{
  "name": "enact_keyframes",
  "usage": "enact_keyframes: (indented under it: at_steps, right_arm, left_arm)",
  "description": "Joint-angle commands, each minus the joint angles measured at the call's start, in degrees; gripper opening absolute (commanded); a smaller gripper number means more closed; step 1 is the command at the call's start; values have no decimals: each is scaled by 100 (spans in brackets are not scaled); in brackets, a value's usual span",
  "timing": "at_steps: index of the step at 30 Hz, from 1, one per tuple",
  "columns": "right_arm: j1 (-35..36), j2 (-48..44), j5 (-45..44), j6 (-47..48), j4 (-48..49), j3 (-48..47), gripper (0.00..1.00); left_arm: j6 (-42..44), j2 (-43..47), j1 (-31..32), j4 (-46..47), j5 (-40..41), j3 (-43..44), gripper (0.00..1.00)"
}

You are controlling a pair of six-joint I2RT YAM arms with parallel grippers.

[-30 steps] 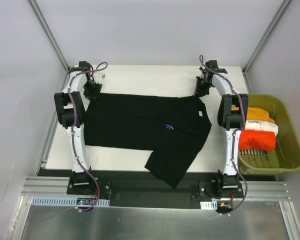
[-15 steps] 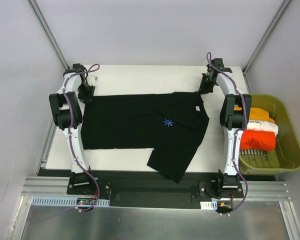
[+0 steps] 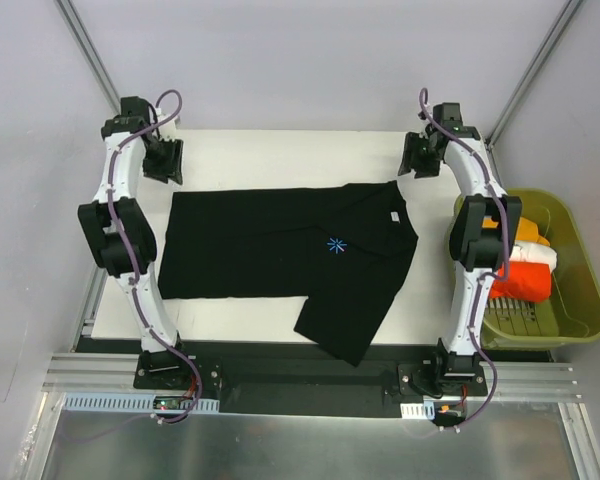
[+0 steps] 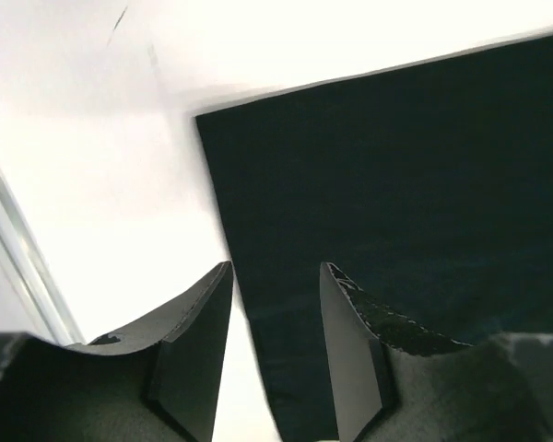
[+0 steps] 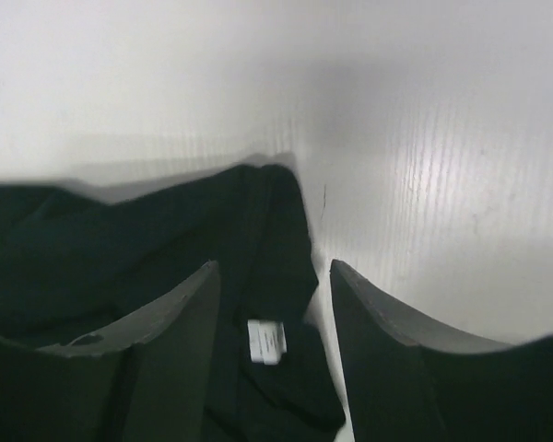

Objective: Roll the t-shirts
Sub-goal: Fold the T-shirt at the center of the board.

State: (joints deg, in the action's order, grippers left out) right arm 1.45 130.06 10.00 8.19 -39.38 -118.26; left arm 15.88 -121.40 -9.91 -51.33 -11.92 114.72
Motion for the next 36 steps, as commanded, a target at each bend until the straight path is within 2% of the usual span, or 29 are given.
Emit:
enact_keyframes:
  at_steps: [1, 5, 8, 13, 23, 26, 34, 36]
  right_arm:
    - [214, -1271, 440, 1174, -272, 765, 53]
    - [670, -1536, 1135, 2561, -919, 1401, 53]
    - [934, -1492, 1329, 2863, -1238, 1752, 53]
    - [1287, -1186, 1127, 3005, -1222, 1877, 55]
    - [1551, -509, 819, 3233, -1467, 1349, 53]
    - [1560, -403, 986, 3295, -1819, 1243, 48]
    - [1656, -561, 1197, 3181, -1854, 1534, 40]
    - [1683, -569, 1232, 3154, -1863, 1525, 32]
  left_arm:
    - [-120, 907, 94, -228, -1249, -211, 46]
    - [-225, 1495, 261, -263, -1760, -766, 57]
    - [-261, 1786, 367, -272, -1919, -1126, 60]
    - [-252, 2164, 402, -255, -1946, -1460, 60]
    - [-217, 2464, 394, -263, -1875, -1760, 59]
    - [-199, 2464, 402, -263, -1823, -1760, 59]
    - [-173, 2367, 402, -255, -1761, -1663, 60]
    - [-182, 2306, 402, -255, -1743, -1611, 59]
